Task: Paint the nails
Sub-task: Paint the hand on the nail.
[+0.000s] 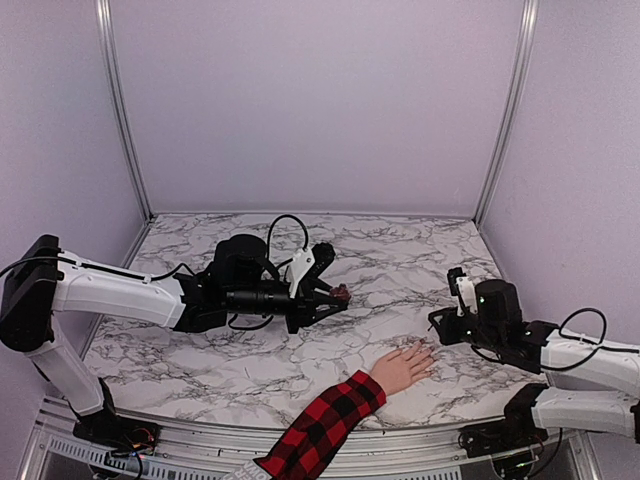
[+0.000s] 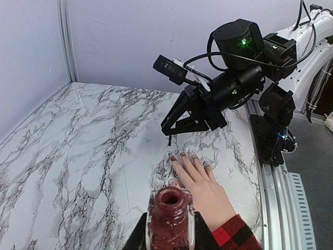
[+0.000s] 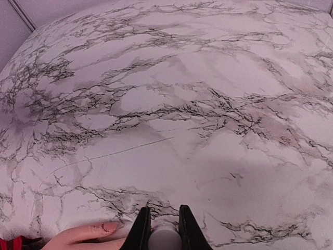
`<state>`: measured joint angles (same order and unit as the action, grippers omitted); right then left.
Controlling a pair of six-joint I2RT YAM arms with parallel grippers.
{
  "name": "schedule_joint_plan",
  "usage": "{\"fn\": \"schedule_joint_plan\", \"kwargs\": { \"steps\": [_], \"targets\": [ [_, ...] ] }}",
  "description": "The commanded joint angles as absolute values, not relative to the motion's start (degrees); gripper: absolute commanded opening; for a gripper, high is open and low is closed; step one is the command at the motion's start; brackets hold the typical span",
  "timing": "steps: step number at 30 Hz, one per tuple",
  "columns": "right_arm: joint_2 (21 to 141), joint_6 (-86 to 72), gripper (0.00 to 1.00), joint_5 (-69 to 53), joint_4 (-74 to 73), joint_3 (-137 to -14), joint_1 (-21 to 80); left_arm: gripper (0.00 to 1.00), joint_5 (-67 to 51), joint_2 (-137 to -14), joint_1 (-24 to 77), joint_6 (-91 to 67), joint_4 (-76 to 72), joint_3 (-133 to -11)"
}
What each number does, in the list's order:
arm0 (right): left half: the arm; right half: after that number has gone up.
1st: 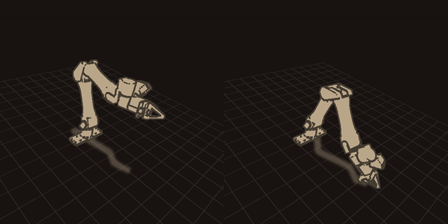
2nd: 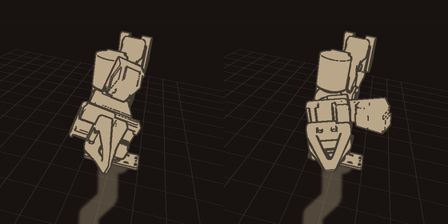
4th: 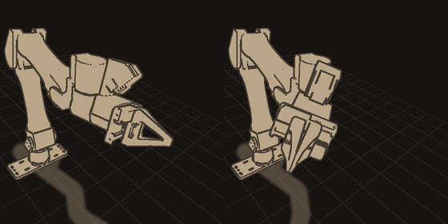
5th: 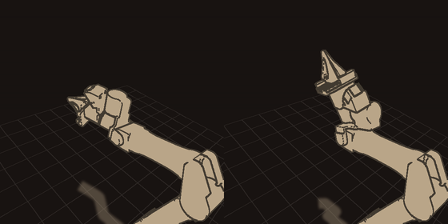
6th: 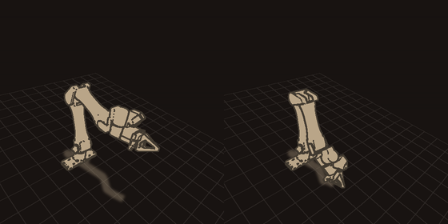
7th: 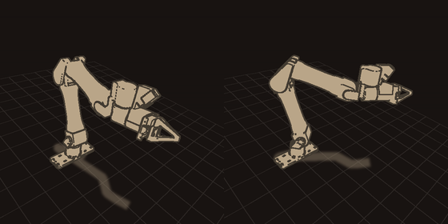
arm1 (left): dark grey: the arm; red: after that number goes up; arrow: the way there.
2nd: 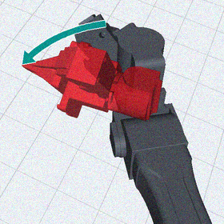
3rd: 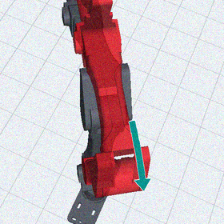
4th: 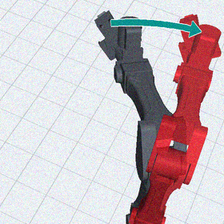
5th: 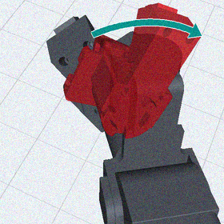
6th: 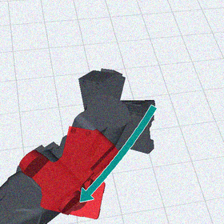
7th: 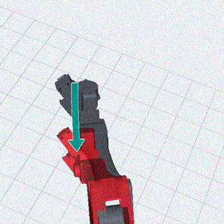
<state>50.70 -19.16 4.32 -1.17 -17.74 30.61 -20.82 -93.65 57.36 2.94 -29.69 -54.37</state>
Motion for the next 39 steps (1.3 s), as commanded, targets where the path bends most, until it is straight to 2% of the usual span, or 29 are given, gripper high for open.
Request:
{"fn": "schedule_joint_plan", "kwargs": {
  "steps": [1,19,39],
  "targets": [
    [51.3,-17.7,0.00,1.9,1.3,-17.5,30.3,0.00,-22.1,-94.5,57.0,2.8,-32.0,-56.3],
    [58.1,-17.7,0.00,1.1,0.7,-20.0,30.3,0.00,-21.8,-94.3,57.0,2.9,-32.0,-55.8],
    [59.8,-20.6,0.00,6.7,-1.4,-20.7,30.3,0.00,-21.6,-93.8,57.0,2.9,-32.0,-55.2]
  ]
}}
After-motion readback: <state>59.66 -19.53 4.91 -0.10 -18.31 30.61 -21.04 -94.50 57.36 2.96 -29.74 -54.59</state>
